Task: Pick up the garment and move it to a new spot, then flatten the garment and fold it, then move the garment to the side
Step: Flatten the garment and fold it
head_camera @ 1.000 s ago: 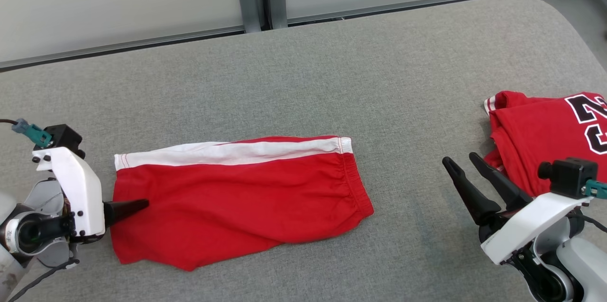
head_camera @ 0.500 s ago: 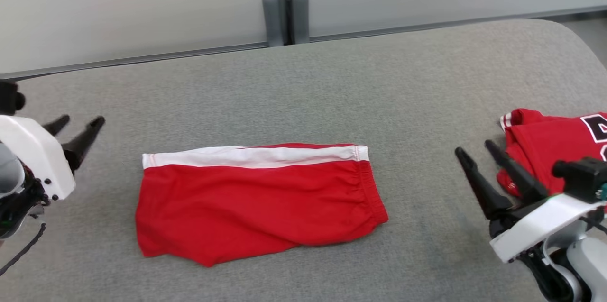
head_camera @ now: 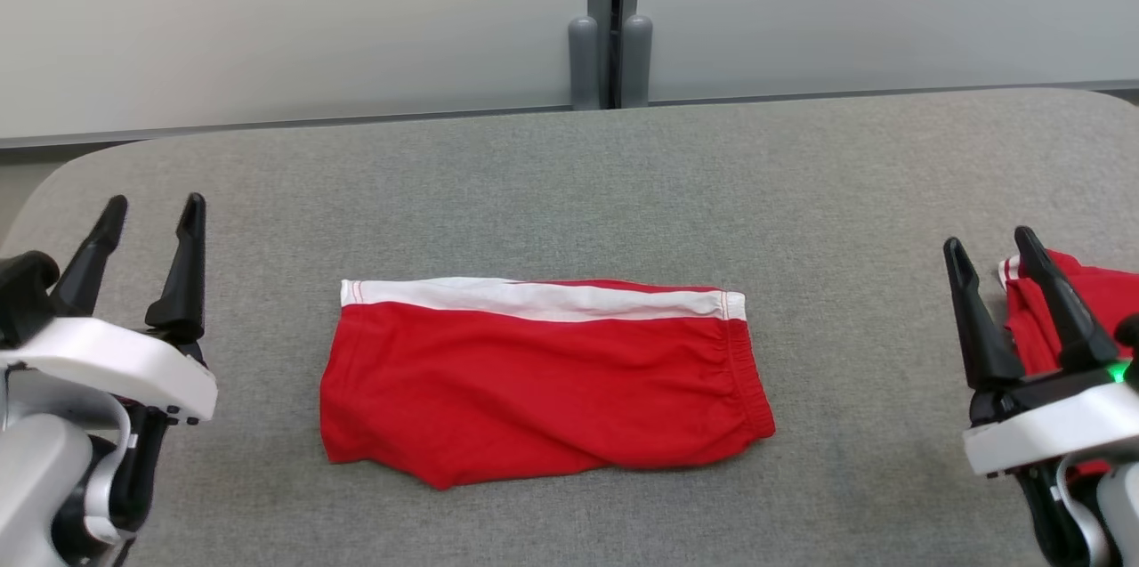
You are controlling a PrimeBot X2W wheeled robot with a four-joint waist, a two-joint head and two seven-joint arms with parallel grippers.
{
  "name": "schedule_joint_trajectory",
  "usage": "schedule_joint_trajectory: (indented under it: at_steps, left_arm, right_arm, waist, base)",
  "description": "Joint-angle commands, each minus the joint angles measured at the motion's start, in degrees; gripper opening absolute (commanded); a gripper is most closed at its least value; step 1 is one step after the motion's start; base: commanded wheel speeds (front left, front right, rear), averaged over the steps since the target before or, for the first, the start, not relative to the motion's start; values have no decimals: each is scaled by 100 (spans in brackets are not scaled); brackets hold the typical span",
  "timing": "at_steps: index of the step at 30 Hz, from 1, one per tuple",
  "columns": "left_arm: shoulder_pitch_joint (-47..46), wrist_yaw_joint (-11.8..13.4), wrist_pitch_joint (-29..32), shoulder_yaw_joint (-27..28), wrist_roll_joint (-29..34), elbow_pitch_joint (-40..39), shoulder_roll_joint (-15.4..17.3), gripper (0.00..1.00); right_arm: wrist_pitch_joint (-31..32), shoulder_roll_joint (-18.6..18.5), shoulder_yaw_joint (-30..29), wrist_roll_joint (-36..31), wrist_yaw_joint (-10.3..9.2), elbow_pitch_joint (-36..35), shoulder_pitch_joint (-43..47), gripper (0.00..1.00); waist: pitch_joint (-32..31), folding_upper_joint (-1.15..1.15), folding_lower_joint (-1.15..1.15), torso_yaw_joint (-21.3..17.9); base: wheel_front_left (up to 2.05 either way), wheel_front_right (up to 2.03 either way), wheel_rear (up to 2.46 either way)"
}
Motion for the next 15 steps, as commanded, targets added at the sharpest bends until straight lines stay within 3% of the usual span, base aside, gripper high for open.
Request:
schedule_joint_trajectory:
  at_steps: [1, 6, 11, 15]
  left_arm:
    - [309, 173, -34, 420, 393, -147, -195, 100]
    - [1395, 239, -36, 1537, 1572, -518, -975, 100]
    - [2238, -72, -37, 2307, 2559, -585, -1744, 100]
    - [2612, -365, -37, 2734, 3005, -489, -2376, 100]
  right_arm:
    - [-61, 140, -139, -172, 1, -13, 175, 100]
    - [-110, 507, -310, -366, 1, 73, 407, 100]
    - [-136, 649, -348, -534, 1, 410, 559, 100]
    - [-143, 734, -168, -570, 1, 587, 577, 100]
  waist:
    - [-56, 0, 0, 53]
    - [-118, 0, 0, 59]
    - [-159, 0, 0, 84]
    - [-178, 0, 0, 100]
  base:
    - [0, 0, 0]
    - [0, 0, 0]
    - [0, 0, 0]
    - [0, 0, 0]
